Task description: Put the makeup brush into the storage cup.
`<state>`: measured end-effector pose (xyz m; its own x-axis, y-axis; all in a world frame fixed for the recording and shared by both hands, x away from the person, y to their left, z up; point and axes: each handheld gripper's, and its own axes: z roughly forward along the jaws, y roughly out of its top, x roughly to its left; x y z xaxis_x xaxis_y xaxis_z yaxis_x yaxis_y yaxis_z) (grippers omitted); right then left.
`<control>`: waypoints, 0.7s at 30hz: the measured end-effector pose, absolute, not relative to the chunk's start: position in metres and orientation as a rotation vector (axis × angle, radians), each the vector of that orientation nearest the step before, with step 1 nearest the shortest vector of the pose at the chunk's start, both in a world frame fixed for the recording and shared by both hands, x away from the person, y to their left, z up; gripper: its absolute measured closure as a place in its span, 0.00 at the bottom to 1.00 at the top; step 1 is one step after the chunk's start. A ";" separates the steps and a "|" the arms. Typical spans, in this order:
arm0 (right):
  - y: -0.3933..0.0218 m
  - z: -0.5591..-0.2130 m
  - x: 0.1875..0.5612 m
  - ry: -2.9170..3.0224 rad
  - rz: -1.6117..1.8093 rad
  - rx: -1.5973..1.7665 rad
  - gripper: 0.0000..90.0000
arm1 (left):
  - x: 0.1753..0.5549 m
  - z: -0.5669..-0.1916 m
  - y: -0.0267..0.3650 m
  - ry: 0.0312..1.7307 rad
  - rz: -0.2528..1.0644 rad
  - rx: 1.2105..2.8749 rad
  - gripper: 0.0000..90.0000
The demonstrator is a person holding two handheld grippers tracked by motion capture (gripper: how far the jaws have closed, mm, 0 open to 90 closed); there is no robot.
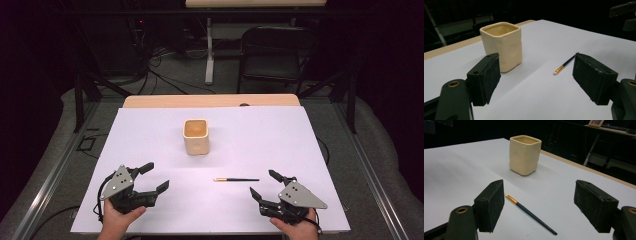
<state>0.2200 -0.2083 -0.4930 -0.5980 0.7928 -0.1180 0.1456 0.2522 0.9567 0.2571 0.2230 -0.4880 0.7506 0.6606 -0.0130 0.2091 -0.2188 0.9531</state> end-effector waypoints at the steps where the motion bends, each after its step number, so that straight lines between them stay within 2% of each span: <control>1: -0.209 -0.492 0.220 1.919 1.373 0.854 0.27 | 0.257 -0.488 0.223 0.684 0.480 1.779 0.25; 5: -0.210 -0.491 0.222 1.918 1.368 0.856 0.29 | 0.257 -0.488 0.224 0.684 0.481 1.781 0.25; 6: -0.211 -0.490 0.222 1.927 1.361 0.859 0.33 | 0.257 -0.488 0.223 0.685 0.481 1.780 0.26; 9: -0.211 -0.488 0.223 1.928 1.342 0.850 0.36 | 0.258 -0.487 0.224 0.689 0.482 1.774 0.26; 21: -0.217 -0.472 0.240 1.960 1.274 0.882 0.39 | 0.259 -0.485 0.227 0.703 0.472 1.756 0.26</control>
<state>0.2397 -0.2175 -0.4724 -0.5763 0.8041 -0.1460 0.1930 0.3074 0.9318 0.2595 0.2268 -0.4854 0.7416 0.6699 -0.0361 0.2194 -0.1913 0.9567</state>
